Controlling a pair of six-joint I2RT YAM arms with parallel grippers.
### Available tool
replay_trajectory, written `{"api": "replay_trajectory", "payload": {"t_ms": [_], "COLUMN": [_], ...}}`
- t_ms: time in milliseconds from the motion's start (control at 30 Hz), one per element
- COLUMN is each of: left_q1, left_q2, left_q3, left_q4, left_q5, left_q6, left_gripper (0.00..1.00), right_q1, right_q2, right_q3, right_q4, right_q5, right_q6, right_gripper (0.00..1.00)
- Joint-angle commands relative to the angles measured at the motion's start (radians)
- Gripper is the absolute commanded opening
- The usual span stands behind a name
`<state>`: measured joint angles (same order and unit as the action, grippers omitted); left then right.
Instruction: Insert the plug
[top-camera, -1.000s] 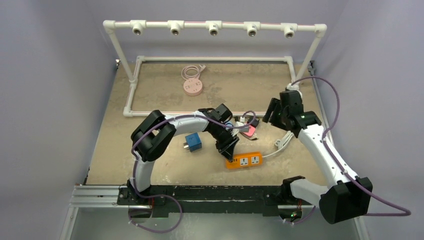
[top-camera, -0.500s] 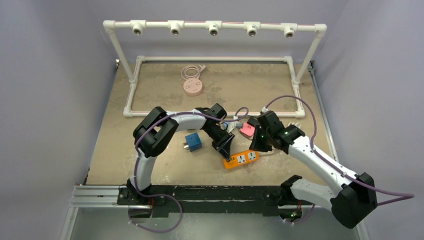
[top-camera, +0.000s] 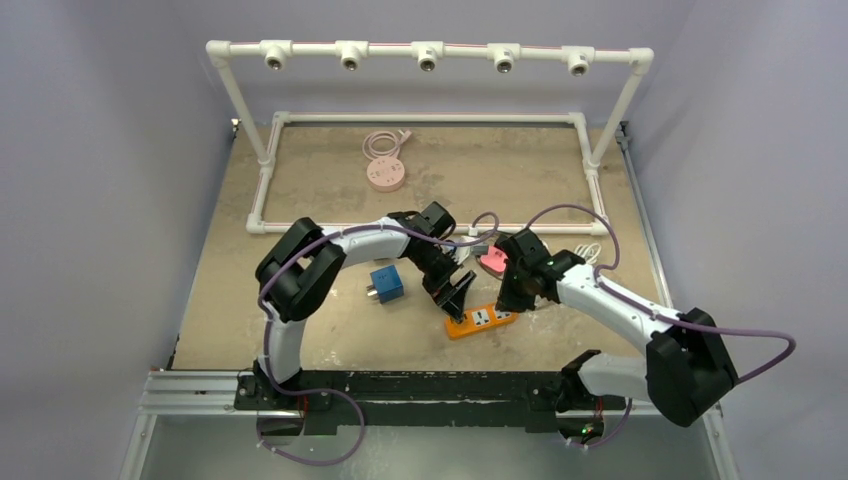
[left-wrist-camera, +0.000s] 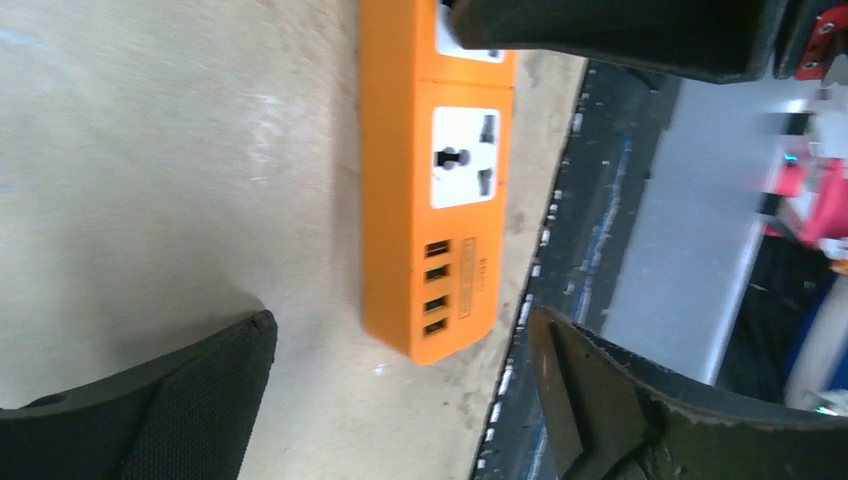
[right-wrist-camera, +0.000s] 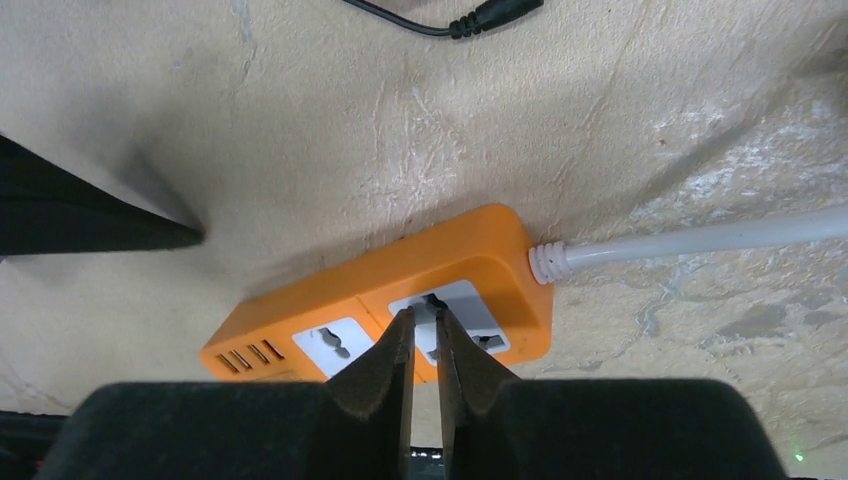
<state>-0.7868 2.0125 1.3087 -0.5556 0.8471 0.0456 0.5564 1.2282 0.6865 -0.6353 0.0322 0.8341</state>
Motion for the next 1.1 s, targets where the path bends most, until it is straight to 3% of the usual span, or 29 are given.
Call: {"api": "replay_trajectory", "payload": {"t_ms": [0, 167, 300, 400, 500, 733, 833, 1067], "left_q1": [0.012, 0.057, 0.142, 0.225, 0.269, 0.308, 0.309, 0.335], "left_q2": [-0.068, -0.170, -0.193, -0.188, -0.141, -0.007, 0.048, 0.210], "left_q3": [0.016, 0.102, 0.201, 0.242, 0.298, 0.325, 0.336, 0.492], "left_q4": [0.015, -0.072, -0.138, -0.083, -0.039, 0.213, 0.314, 0.334], "left_q5": [-0.237, -0.286, -0.457, -0.594, -0.746, -1.053, -1.097, -1.138], "left_q6": [0.066, 0.082, 0.115, 0.142, 0.208, 0.253, 0.284, 0.316], "left_gripper": [0.98, 0.99, 0.99, 0.99, 0.99, 0.99, 0.99, 0.99], "right_q1": [0.004, 0.004, 0.004, 0.004, 0.004, 0.004, 0.005, 0.005], "right_q2": [0.039, -0.047, -0.087, -0.105, -0.110, -0.132, -0.139, -0.164], "right_q3": [0.019, 0.123, 0.252, 0.302, 0.316, 0.251, 0.223, 0.190], "right_q4": [-0.022, -0.110, -0.135, -0.103, -0.061, 0.083, 0.113, 0.155], "right_q5": [0.089, 0.140, 0.181, 0.203, 0.215, 0.181, 0.178, 0.162], "right_q6": [0.044, 0.056, 0.013, -0.024, -0.047, -0.076, -0.076, -0.096], "right_gripper": [0.15, 0.16, 0.25, 0.45, 0.59, 0.68, 0.73, 0.84]}}
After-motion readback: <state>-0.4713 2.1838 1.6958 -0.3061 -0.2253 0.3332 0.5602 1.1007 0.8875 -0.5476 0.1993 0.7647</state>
